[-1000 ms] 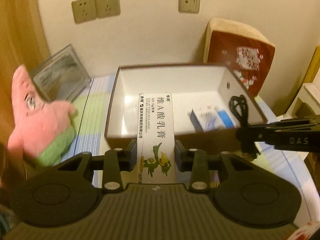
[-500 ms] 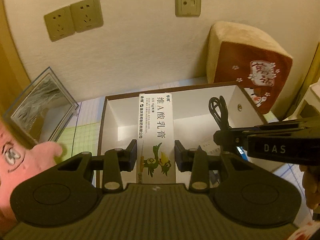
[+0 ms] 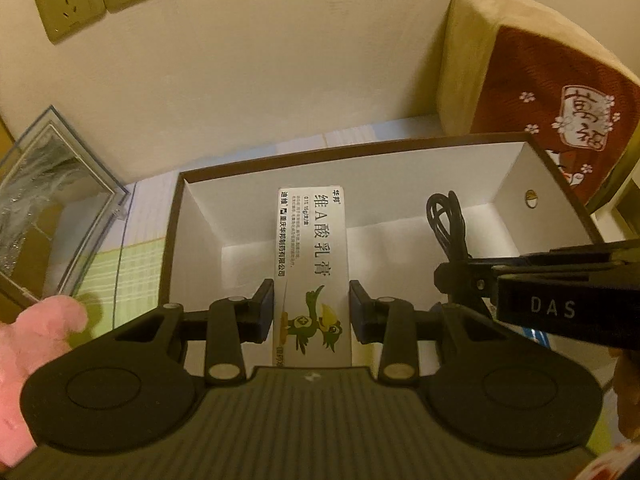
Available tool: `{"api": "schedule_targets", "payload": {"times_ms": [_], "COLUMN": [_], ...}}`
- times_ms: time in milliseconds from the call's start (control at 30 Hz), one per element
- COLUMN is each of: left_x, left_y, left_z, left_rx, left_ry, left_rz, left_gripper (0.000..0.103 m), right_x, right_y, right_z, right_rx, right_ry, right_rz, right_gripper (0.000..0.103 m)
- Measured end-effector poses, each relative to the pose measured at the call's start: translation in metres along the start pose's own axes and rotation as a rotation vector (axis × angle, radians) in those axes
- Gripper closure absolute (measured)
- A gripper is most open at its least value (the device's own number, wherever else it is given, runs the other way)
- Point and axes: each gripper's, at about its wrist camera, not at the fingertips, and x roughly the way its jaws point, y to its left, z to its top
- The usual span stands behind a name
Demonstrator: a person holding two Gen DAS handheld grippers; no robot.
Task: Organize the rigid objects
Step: 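Lower into the box and open left gripper on the carton while right gripper drops the cable, then withdraw both grippers from the box back toward the table items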
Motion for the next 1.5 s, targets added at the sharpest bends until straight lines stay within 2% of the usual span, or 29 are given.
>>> {"api": "schedule_targets", "payload": {"times_ms": [200,333,400,500,567,667,767,1167,1500], "left_x": [0.018,0.020,0.019,0.016,0.011,0.000,-0.012,-0.085,-0.139], "left_y": [0.003,0.005,0.006,0.010,0.013,0.016,0.018,0.029,0.031], "left_z": [0.006,0.005,0.004,0.002,-0.001,-0.007,-0.014,-0.055,-0.096], "left_rx": [0.001,0.003,0.003,-0.002,-0.015,-0.025,-0.032,-0.101,-0.151], "left_ry": [0.002,-0.017,-0.014,-0.014,-0.015,-0.021,-0.029,-0.067,-0.098], "left_rz": [-0.012,-0.015,-0.020,-0.021,-0.023,-0.023,-0.022,-0.033,0.005], "left_gripper": [0.068,0.057,0.056,0.056,0.056,0.056,0.056,0.056,0.056], "right_x": [0.016,0.020,0.020,0.020,0.016,0.009,-0.001,-0.074,-0.137], "right_y": [-0.008,-0.012,-0.014,-0.013,-0.013,-0.012,-0.011,-0.001,0.003], "right_z": [0.004,0.007,0.009,0.010,0.009,0.004,-0.002,-0.036,-0.079], "right_rx": [0.017,0.046,0.058,0.046,0.040,0.033,0.017,-0.065,-0.092], "right_ry": [0.020,-0.001,-0.013,-0.015,-0.019,-0.025,-0.033,-0.117,-0.162], "right_rz": [-0.006,-0.008,0.003,-0.006,-0.007,-0.012,-0.007,0.035,0.047], "right_gripper": [0.087,0.087,0.087,0.079,0.068,0.056,0.051,0.045,0.042]}}
